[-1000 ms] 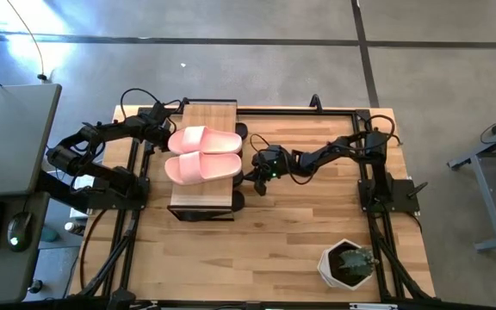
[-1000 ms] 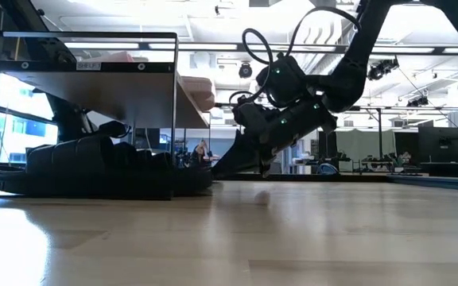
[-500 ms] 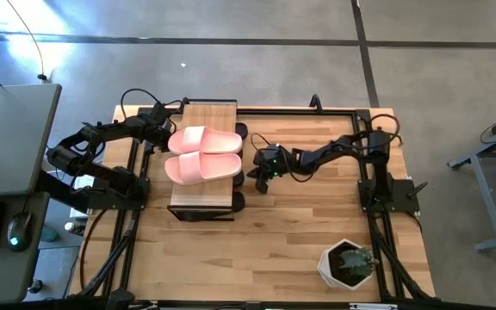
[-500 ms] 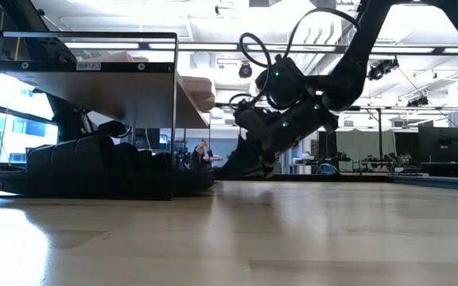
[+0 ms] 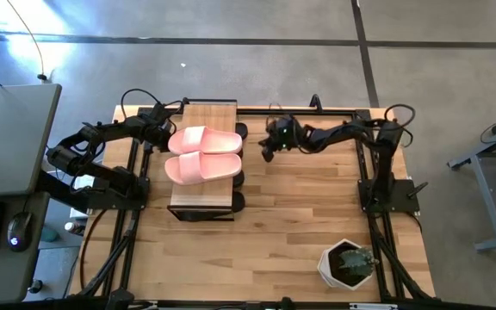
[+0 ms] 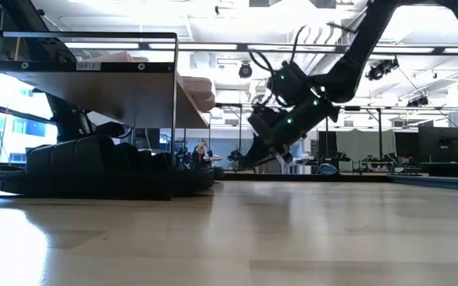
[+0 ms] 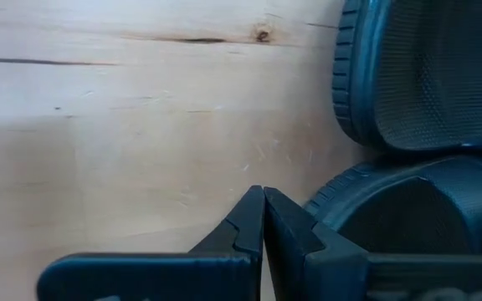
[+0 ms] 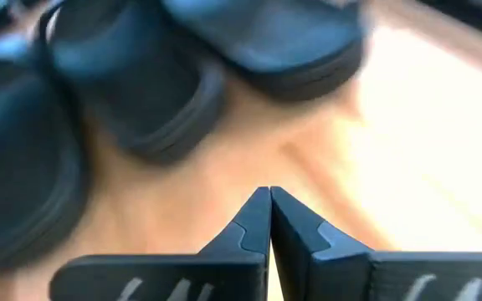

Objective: Pick and place slides into the shelf
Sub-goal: Adjust the black slides under the shelf

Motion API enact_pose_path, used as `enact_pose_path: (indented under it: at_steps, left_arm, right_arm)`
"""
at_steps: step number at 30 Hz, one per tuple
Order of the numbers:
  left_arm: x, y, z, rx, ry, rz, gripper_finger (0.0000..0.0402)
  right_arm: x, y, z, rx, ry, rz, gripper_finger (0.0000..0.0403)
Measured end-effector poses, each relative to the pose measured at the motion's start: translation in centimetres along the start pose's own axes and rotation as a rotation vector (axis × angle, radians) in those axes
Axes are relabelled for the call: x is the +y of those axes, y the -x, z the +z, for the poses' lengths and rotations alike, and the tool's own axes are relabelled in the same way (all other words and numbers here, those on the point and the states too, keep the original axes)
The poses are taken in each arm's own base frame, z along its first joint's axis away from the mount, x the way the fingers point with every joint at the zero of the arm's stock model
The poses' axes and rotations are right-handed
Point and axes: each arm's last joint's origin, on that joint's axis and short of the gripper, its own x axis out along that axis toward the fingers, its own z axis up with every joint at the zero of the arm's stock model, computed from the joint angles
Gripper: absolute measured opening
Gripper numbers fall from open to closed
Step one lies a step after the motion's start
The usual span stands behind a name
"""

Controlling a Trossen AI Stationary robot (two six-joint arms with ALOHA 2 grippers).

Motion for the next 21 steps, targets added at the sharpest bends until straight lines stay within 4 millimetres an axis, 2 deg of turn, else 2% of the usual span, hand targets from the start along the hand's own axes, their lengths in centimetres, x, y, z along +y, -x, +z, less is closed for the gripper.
enact_pose_path:
  at_steps: [4, 7, 14, 21]
  left_arm:
    - [0.1, 0.0, 0.0, -0.006, -0.010, 0.026, 0.0000]
    - [0.1, 0.0, 0.0, -0.009, -0.013, 0.033, 0.0000]
    - [0.2, 0.1, -0.1, -0.001, -0.011, 0.035, 0.0000]
    - [0.1, 0.1, 0.0, -0.022, -0.040, 0.037, 0.0000]
  right_arm:
    - [-2.7, 0.2, 0.8, -0.067, -0.094, 0.004, 0.0000]
    - [-3.0, -0.1, 1.8, -0.084, -0.140, 0.023, 0.0000]
    - [-3.9, -1.8, 4.4, -0.002, -0.200, 0.050, 0.0000]
    - [-5.8, -1.9, 5.2, -0.019, -0.264, 0.016, 0.0000]
